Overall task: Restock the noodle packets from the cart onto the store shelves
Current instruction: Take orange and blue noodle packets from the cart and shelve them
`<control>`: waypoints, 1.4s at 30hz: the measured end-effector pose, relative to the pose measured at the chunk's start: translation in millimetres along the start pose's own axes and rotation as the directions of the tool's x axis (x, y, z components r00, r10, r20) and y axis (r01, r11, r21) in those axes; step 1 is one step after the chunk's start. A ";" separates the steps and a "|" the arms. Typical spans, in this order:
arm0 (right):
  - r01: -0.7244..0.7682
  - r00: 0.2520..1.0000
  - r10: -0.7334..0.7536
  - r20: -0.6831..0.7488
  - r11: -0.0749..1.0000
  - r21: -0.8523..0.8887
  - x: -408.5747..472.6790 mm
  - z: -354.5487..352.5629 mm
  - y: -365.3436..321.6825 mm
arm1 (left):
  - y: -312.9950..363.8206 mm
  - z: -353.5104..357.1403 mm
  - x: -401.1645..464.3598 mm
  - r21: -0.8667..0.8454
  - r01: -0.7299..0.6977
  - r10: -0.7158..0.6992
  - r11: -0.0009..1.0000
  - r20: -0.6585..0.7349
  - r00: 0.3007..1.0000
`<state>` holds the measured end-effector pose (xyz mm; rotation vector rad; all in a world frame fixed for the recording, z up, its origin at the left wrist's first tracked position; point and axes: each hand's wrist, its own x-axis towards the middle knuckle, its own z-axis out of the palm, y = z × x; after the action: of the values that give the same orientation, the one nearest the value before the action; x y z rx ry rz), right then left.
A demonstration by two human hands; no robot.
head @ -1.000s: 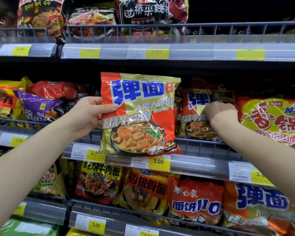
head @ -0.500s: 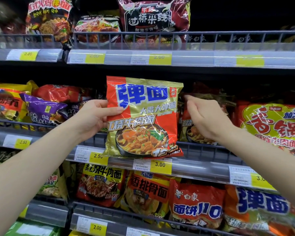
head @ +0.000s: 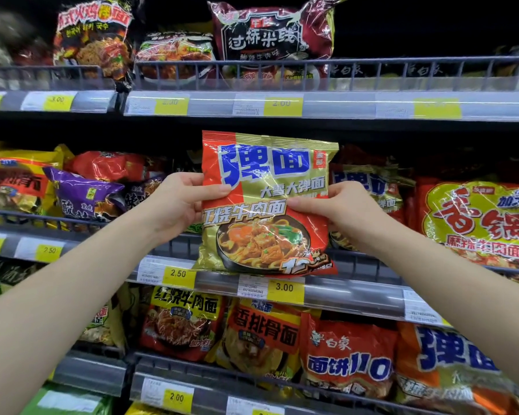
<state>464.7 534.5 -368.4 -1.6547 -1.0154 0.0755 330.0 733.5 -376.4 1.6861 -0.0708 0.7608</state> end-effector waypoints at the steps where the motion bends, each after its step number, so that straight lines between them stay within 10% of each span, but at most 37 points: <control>1: -0.025 1.000 0.025 0.002 0.999 0.039 1.0 0.0 -0.2 | 0.0 0.6 0.7 0.007 0.000 0.001 1.000 -0.011 1.000; 11: -0.194 0.974 0.220 -0.061 0.937 0.290 20.9 -12.5 2.3 | -12.9 -2.8 5.2 0.326 0.075 -0.092 0.942 0.036 0.995; 22: -0.213 0.926 0.272 -0.261 0.949 0.234 43.9 -13.3 10.3 | -39.4 -3.4 -30.2 0.944 -0.238 -0.151 0.229 0.276 0.949; 35: -0.240 0.931 0.247 -0.268 0.969 0.060 54.6 4.3 29.6 | -40.2 -2.7 -31.2 0.934 -0.244 -0.159 0.260 0.290 0.944; 42: -0.305 0.928 0.204 -0.311 0.897 -0.320 66.9 3.1 32.2 | -42.8 -4.0 -30.2 0.931 -0.263 -0.138 0.253 0.304 0.943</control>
<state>523.3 580.1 -366.4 -2.0689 -0.6196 -0.1711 323.5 738.3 -428.3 3.0814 0.1520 0.5561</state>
